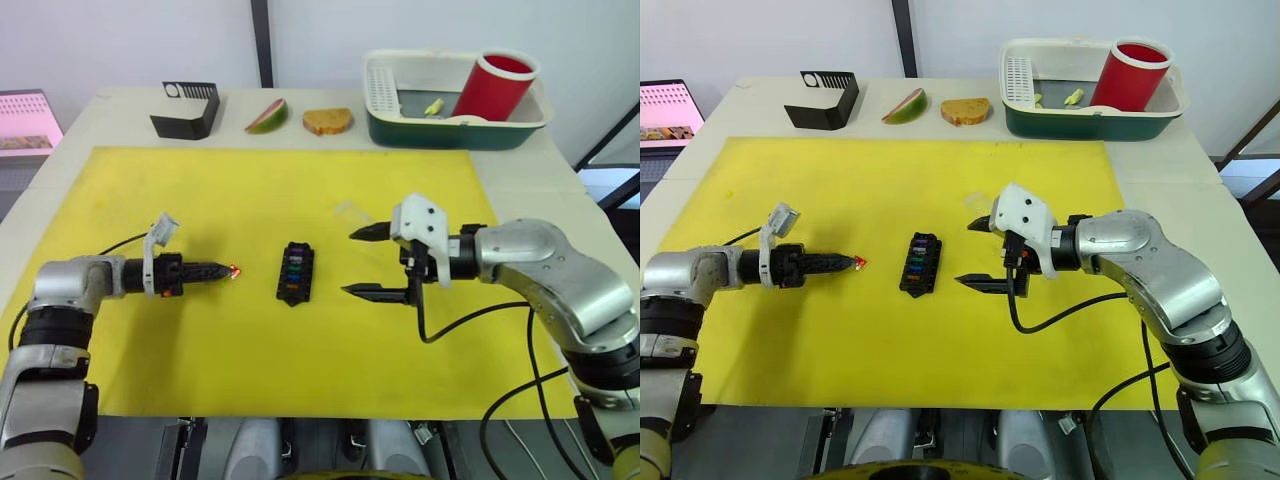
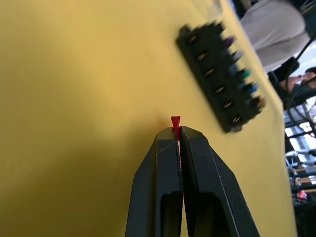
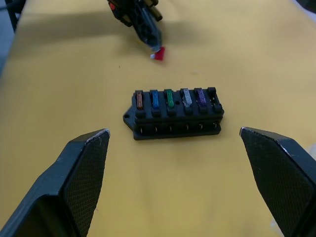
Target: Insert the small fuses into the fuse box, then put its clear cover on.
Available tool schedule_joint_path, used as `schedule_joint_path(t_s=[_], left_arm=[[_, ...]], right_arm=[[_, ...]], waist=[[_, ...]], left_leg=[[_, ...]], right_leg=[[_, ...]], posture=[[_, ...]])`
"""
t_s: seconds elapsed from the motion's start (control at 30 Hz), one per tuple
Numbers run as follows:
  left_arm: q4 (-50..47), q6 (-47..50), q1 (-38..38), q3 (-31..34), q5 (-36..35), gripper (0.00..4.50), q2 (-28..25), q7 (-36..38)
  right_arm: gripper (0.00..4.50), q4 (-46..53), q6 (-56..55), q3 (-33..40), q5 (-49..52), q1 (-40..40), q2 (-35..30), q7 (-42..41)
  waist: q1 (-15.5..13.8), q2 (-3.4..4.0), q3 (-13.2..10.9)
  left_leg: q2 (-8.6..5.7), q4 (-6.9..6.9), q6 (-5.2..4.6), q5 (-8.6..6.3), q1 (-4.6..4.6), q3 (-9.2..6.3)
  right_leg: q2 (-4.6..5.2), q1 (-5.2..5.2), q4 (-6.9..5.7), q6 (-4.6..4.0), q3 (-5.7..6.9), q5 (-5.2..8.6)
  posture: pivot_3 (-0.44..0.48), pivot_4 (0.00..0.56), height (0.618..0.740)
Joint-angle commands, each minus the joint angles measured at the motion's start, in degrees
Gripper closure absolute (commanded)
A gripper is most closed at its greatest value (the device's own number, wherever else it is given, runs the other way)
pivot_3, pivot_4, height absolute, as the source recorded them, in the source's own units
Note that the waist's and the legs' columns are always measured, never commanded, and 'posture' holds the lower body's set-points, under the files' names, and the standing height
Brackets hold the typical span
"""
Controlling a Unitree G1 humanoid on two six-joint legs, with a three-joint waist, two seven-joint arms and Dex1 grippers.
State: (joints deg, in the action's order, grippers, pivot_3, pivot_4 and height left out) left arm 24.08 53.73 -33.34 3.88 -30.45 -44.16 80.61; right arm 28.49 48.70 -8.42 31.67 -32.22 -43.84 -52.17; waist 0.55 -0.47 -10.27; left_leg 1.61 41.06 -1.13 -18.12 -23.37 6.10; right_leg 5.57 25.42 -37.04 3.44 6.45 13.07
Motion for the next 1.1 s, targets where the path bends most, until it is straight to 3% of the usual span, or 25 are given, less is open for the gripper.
schedule_joint_path(t_s=[0.03,0.23,0.43,0.5,0.6,0.87,0.97,1.03,1.1], left_arm=[[-13.4,5.8,-1.6,7.0,-8.5,4.48,0.3,-4.1],[-29.4,10.7,-3.5,9.6,-17.8,4.48,5.4,-12.1],[-32.4,9.5,-5.7,8.2,-20.3,4.48,7.1,-15.0],[-33.0,8.7,-6.0,7.5,-20.4,4.5,7.3,-15.6],[-33.2,8.2,-5.6,7.2,-20.9,4.5,7.6,-16.4],[-32.8,6.8,-5.4,6.5,-21.6,4.5,7.1,-16.7],[-32.2,6.4,-5.6,6.4,-21.5,4.5,6.9,-16.5],[-32.1,6.2,-5.6,6.2,-21.4,4.5,6.8,-16.4],[-32.0,6.0,-5.5,6.2,-21.5,4.5,6.7,-16.4]], right_arm=[[0.0,-1.5,8.0,5.5,7.6,-3.2,3.6,3.2],[0.0,-7.7,19.9,12.0,19.1,-11.8,12.7,9.7],[0.0,-12.1,25.8,14.1,24.5,-18.1,17.0,13.5],[0.56,-12.3,26.3,14.1,25.6,-18.4,17.8,14.4],[1.85,-12.4,26.8,14.0,26.2,-18.2,18.8,15.9],[1.85,-12.6,27.1,13.8,26.8,-17.8,19.5,17.5],[2.68,-12.5,26.9,13.6,26.9,-17.6,19.5,17.6],[3.65,-12.4,26.9,13.4,26.8,-17.5,19.4,17.7],[3.65,-12.3,26.7,13.3,26.7,-17.4,19.3,17.7]], waist=[[0.0,-0.03,0.0],[0.1,-0.02,0.0],[0.1,0.0,0.0],[0.1,0.0,0.0],[0.1,0.0,0.0],[0.1,0.0,0.0],[0.1,0.0,0.0],[0.1,0.0,0.0],[0.1,0.0,0.0]], left_leg=[[0.0,0.01,0.0,0.0,0.0,-0.01],[-0.01,0.01,0.04,0.03,0.03,-0.03],[-0.01,-0.04,0.06,0.04,0.03,-0.04],[-0.02,-0.04,0.05,0.03,0.02,-0.04],[-0.03,-0.03,0.06,0.03,0.02,-0.03],[-0.03,-0.03,0.06,0.03,0.02,-0.03],[-0.03,-0.03,0.06,0.03,0.02,-0.03],[-0.03,-0.03,0.06,0.03,0.02,-0.03],[-0.03,-0.04,0.06,0.03,0.02,-0.03]], right_leg=[[0.01,0.0,0.0,0.0,0.0,0.0],[0.04,-0.03,-0.03,-0.01,-0.05,-0.01],[0.0,-0.03,-0.03,-0.01,-0.04,-0.01],[0.0,-0.04,-0.02,-0.01,-0.04,-0.01],[0.0,-0.03,-0.02,-0.01,-0.04,-0.01],[-0.01,-0.03,-0.02,-0.01,-0.04,-0.01],[-0.01,-0.03,-0.02,-0.01,-0.04,-0.01],[-0.01,-0.03,-0.02,-0.01,-0.04,-0.01],[-0.01,-0.03,-0.01,-0.01,-0.04,-0.01]], posture=[[0.0,0.15,0.74],[0.0,0.15,0.74],[0.0,0.15,0.74],[0.0,0.15,0.74],[0.0,0.15,0.74],[0.0,0.15,0.74],[0.0,0.15,0.74],[0.0,0.15,0.74],[0.0,0.15,0.74]])
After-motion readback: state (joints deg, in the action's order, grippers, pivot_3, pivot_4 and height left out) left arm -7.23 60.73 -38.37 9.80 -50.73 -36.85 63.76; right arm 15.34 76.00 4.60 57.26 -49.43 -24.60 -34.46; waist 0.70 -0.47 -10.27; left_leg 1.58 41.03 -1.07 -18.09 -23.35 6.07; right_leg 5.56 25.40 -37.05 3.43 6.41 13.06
